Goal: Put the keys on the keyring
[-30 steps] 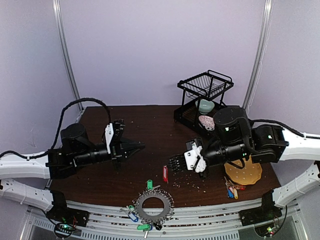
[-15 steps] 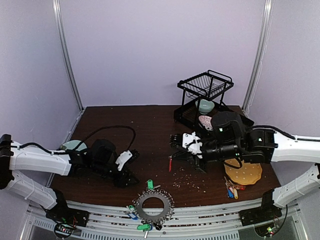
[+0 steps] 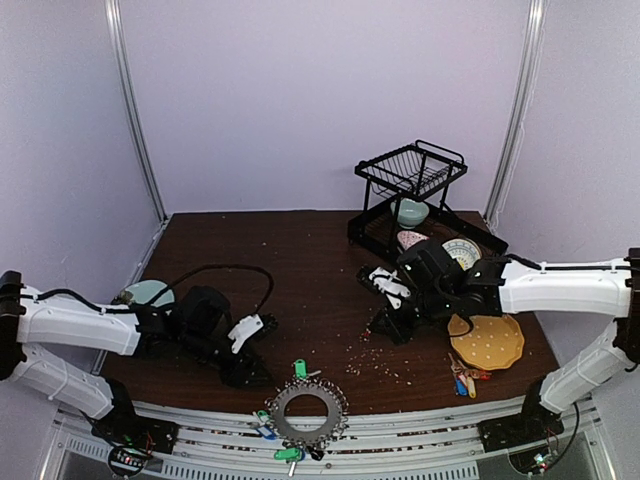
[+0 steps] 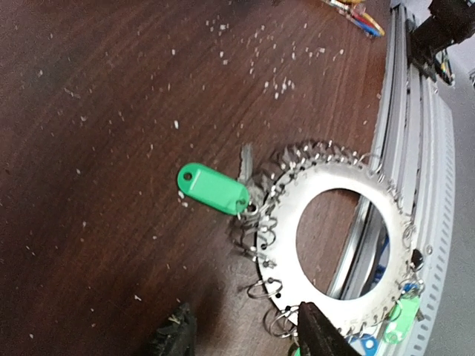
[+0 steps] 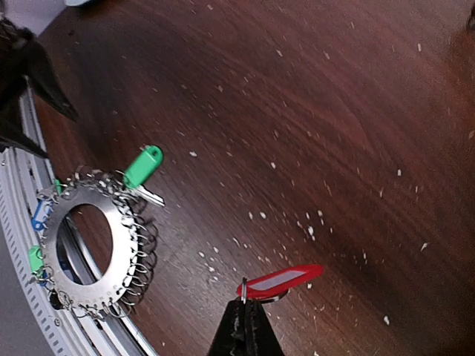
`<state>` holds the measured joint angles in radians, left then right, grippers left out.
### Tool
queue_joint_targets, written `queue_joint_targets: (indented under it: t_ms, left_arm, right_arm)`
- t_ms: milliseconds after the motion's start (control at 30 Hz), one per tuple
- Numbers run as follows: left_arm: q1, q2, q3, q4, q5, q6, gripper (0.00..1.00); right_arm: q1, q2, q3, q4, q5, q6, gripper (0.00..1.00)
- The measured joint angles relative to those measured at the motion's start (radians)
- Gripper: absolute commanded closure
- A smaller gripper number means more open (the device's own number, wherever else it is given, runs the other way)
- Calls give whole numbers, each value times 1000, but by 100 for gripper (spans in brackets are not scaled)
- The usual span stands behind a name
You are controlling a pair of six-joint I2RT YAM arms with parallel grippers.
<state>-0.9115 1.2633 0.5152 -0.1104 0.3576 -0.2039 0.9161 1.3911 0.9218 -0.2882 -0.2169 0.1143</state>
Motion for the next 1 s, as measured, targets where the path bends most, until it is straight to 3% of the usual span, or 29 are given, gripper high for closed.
queue_joint_targets:
  t_ms: [133, 467, 600, 733, 867, 1000]
  left_arm:
    - [16, -66, 18, 11, -21, 5, 50]
    - [100, -34, 122, 8, -140, 66, 51]
    - [127, -50, 122, 8, -170, 84, 51]
    - [170, -92, 121, 17, -201, 80, 50]
    - [216, -148, 120, 40, -230, 66, 48]
    - [257, -224, 111, 57, -275, 44, 46]
  right_arm:
    - [-41, 62, -32, -50, -26, 82, 100]
    - [-93, 103, -77, -109, -46, 148, 100]
    - [-105, 165, -47, -154, -16, 143, 79]
    - [-103, 218, 58, -201, 40, 127, 70]
    - [-50, 236, 181, -181, 76, 121, 67]
    - [130, 272, 251, -9, 23, 140, 69]
